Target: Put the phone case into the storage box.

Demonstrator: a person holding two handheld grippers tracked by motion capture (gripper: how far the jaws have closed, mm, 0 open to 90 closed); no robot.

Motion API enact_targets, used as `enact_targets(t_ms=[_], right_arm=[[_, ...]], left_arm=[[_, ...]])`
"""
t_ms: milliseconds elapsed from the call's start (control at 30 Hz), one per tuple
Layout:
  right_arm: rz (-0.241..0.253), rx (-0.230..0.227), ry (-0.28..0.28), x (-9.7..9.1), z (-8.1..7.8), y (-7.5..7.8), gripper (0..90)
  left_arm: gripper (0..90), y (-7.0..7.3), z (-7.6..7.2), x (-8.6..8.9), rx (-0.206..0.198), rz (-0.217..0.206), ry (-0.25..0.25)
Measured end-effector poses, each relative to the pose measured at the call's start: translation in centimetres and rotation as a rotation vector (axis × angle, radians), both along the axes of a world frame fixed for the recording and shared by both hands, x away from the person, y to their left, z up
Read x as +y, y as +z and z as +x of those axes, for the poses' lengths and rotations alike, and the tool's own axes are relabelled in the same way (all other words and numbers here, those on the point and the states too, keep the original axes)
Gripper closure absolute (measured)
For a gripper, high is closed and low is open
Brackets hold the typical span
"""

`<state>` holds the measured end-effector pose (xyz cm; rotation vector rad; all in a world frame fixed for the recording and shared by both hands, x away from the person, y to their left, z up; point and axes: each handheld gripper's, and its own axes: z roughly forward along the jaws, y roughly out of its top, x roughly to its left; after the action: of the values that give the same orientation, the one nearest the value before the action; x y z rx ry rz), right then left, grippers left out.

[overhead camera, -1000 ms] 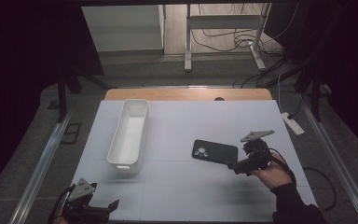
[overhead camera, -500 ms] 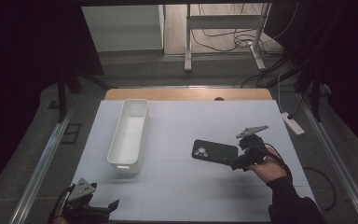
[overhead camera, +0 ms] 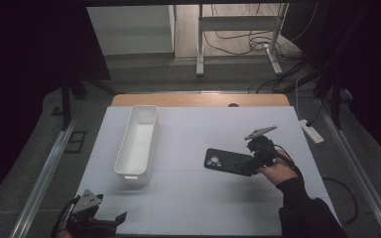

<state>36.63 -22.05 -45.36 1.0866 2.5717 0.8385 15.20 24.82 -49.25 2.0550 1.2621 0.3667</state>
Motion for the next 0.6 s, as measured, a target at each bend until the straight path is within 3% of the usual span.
enact_targets(t_ms=[233, 400, 600], right_arm=[[-0.019, 0.001, -0.001, 0.6, 0.8, -0.2, 0.0], [-0.034, 0.038, -0.008, 1.2, 1.6, -0.7, 0.0], [-0.062, 0.041, -0.01, 2.0, 2.3, -0.8, 0.0]], left_arm=[[1.1, 0.0, 0.0, 0.0, 0.002, -0.003, 0.0], [1.1, 0.0, 0.0, 0.0, 0.002, -0.004, 0.0], [1.1, 0.0, 0.0, 0.0, 0.002, -0.004, -0.001]])
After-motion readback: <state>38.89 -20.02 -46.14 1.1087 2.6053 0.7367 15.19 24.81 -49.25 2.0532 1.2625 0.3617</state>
